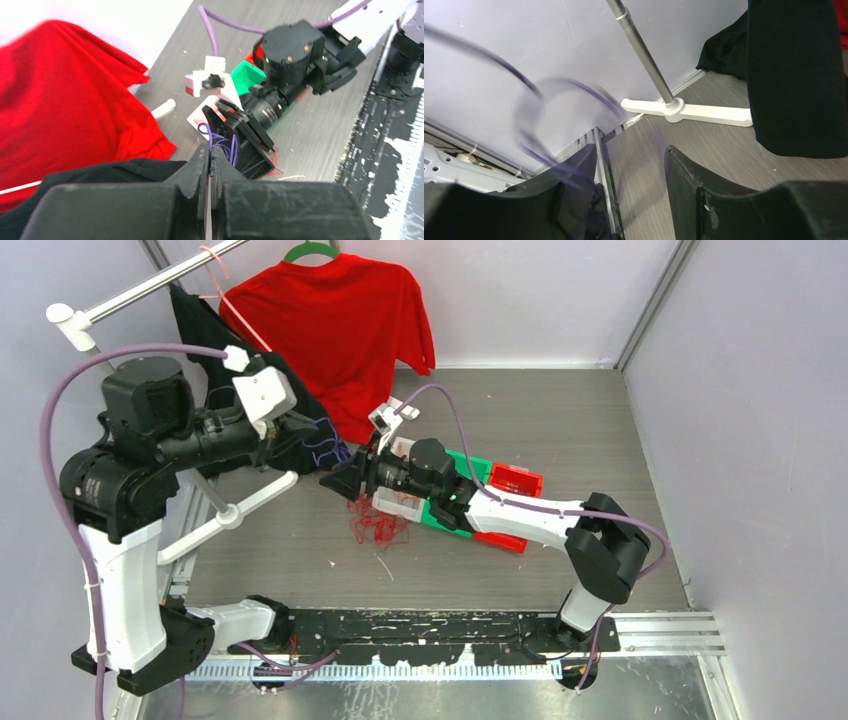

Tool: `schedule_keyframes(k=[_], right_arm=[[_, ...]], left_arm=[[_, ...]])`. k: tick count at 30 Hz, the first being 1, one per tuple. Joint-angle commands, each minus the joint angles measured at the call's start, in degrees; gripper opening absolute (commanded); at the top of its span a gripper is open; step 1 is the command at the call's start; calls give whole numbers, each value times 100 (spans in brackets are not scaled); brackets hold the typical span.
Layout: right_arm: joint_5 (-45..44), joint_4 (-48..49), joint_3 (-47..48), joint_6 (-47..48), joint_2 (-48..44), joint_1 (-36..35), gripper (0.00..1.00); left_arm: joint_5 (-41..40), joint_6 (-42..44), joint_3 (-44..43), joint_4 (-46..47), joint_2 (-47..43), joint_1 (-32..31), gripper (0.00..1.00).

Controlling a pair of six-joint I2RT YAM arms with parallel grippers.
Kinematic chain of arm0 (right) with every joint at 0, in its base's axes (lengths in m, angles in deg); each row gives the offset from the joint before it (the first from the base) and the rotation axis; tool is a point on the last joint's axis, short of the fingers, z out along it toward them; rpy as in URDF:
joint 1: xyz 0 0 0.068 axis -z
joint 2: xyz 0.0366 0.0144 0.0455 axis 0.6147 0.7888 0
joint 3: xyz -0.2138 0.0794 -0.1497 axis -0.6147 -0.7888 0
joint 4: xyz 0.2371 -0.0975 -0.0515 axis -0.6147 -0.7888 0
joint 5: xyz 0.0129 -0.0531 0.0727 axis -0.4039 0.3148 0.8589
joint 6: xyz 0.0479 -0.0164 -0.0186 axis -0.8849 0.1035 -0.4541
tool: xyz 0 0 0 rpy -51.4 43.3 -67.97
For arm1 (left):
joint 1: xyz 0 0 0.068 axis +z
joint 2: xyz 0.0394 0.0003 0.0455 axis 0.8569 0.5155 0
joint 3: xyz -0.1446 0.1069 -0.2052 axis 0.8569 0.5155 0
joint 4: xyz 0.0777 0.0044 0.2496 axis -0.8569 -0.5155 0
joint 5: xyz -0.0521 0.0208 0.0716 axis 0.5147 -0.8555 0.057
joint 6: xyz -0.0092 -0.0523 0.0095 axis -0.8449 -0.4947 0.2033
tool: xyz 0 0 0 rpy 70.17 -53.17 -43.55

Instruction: Untangle the cables

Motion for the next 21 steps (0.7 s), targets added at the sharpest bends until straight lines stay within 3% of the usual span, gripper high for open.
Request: schedule_keyframes(k=[1, 5, 11, 15, 21], right_arm=[[-41, 791, -66, -420, 181, -45, 57], [-120, 859, -360, -396, 240, -166, 59], [-658, 587, -1061, 179, -468, -171, 73], [-1041, -195, -1332, 568, -1251, -59, 80], [-1659, -1634, -1372, 506, -2289, 578, 79]], left_arm=[[-374, 0, -557, 332, -3, -22, 0], [-420, -54, -668, 573, -2, -21, 0], [-412, -160, -405, 783, -94, -21, 0], [-255, -289, -199, 913, -152, -22, 0], [261, -665, 26, 1082, -53, -25, 0]])
